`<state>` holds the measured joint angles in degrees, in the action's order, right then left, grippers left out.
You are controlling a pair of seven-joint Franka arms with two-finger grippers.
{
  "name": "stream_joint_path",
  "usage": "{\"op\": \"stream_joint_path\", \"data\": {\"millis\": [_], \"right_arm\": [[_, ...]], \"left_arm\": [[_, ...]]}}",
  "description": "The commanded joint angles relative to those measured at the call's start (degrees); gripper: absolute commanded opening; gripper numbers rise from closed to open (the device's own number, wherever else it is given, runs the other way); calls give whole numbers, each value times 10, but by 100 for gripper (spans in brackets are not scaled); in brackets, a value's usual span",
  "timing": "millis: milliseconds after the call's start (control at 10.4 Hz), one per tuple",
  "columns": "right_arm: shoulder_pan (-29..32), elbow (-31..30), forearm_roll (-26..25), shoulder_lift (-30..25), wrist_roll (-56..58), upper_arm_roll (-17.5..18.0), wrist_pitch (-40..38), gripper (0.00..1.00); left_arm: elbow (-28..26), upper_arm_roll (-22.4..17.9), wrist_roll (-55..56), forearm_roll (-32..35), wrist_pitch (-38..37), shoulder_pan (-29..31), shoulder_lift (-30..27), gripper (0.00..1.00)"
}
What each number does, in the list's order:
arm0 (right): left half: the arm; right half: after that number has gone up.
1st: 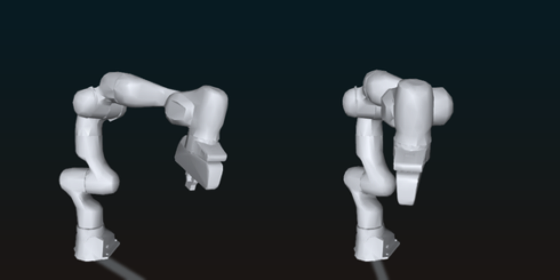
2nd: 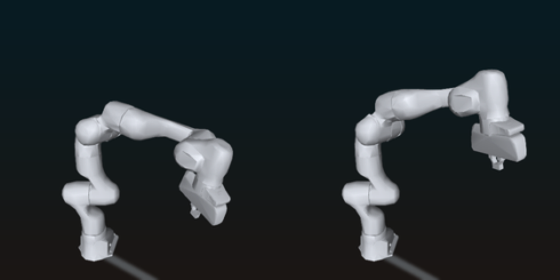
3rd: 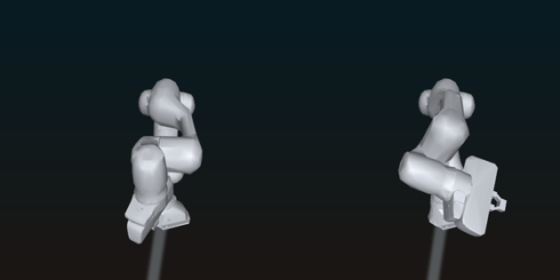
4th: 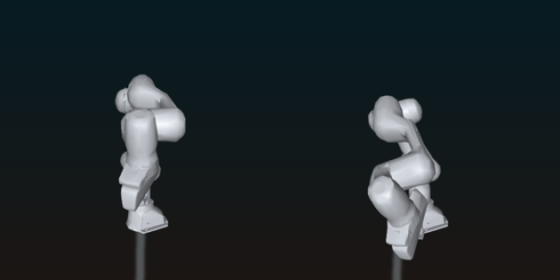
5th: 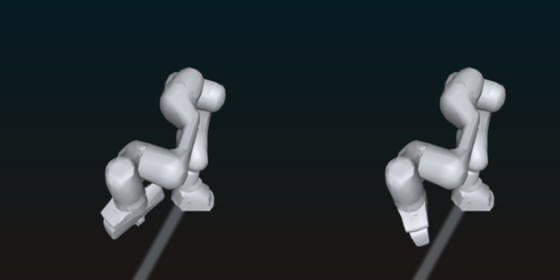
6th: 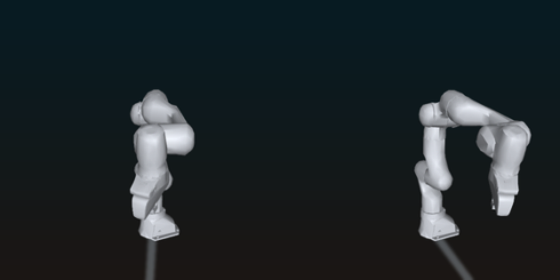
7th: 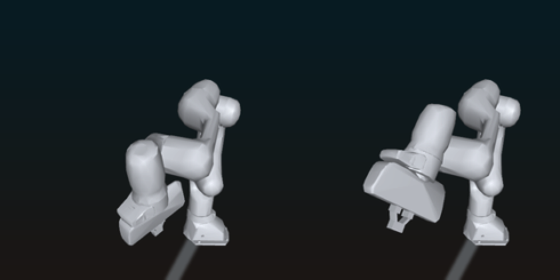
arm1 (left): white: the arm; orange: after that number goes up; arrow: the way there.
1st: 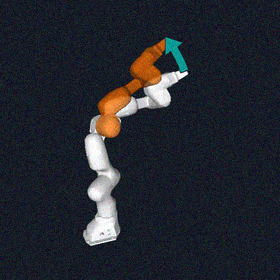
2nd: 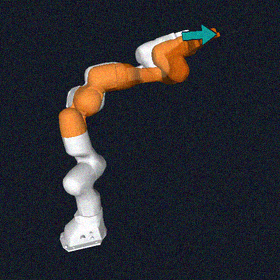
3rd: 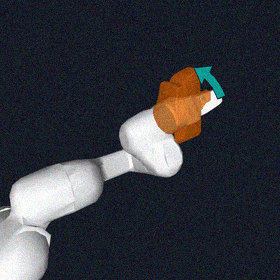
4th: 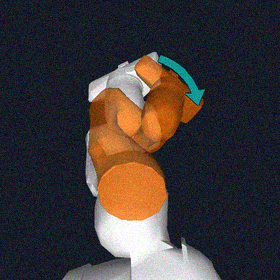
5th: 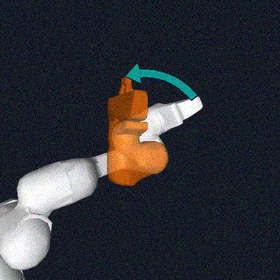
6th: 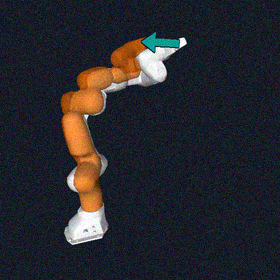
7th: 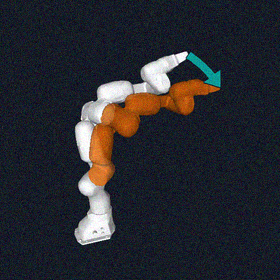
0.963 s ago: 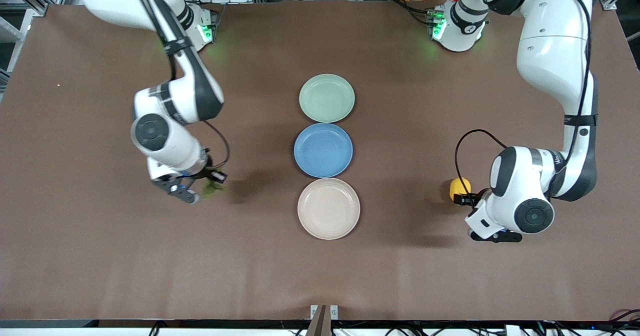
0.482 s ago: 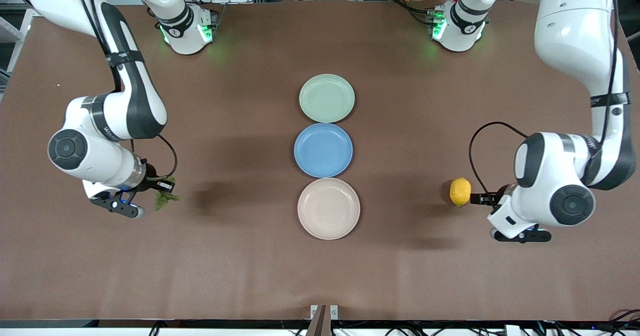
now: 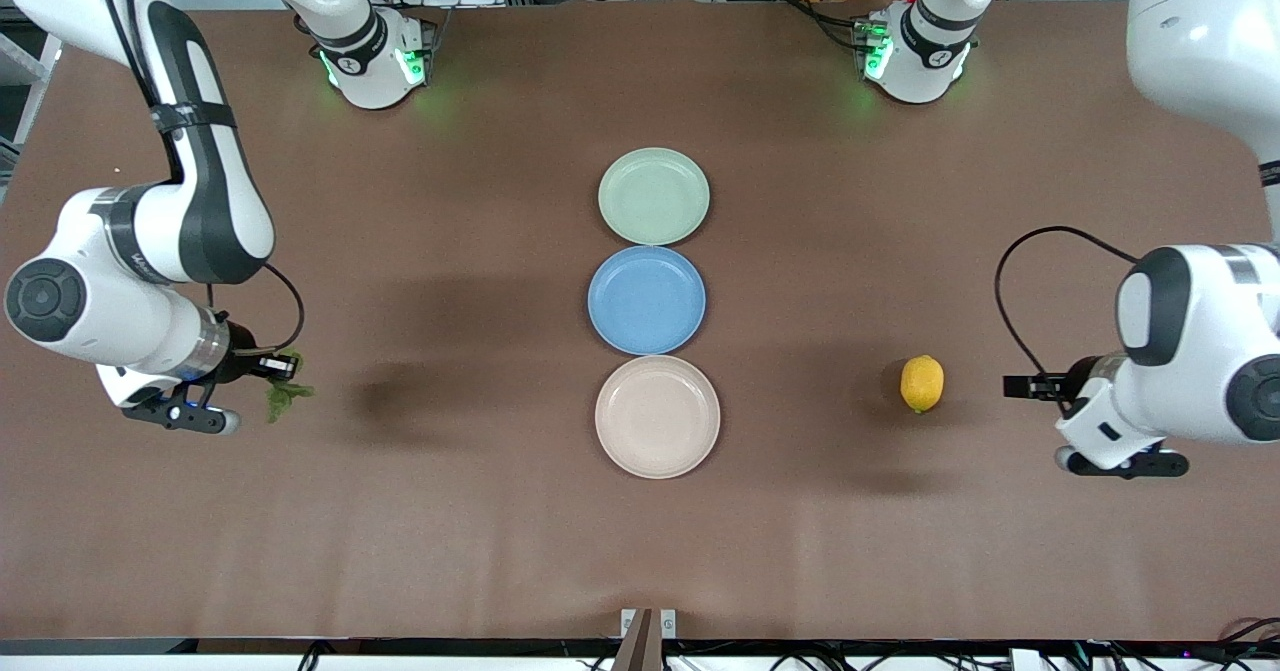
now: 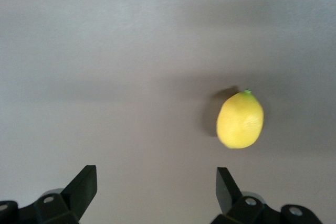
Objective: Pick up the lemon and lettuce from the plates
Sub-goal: 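Release the lettuce and the lemon onto the table with both grippers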
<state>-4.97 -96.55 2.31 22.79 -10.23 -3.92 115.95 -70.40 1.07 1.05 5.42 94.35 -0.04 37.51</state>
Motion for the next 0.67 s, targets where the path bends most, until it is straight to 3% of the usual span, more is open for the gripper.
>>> {"op": "stream_joint_path", "data": {"millis": [0,193,289,385,578], "right_arm": [[8,0,-6,-9,31,10,-14,2],[18,0,-6,-9,39,10,-18,9],[20,0,-6,-8,40,10,-18,38],[25,0,-6,-8,45,10,-18,96],[40,0,-5,-9,92,10,-18,100]], "left_arm": [[-11,2,-17,-12,-18,13,-30,100],[-11,0,-17,-12,-21,19,-35,100],[-11,0,-16,-11,-25,19,-37,100],[-14,1,-14,-10,-26,21,-47,100],[-65,-1,-17,-11,-22,25,-97,100]]}}
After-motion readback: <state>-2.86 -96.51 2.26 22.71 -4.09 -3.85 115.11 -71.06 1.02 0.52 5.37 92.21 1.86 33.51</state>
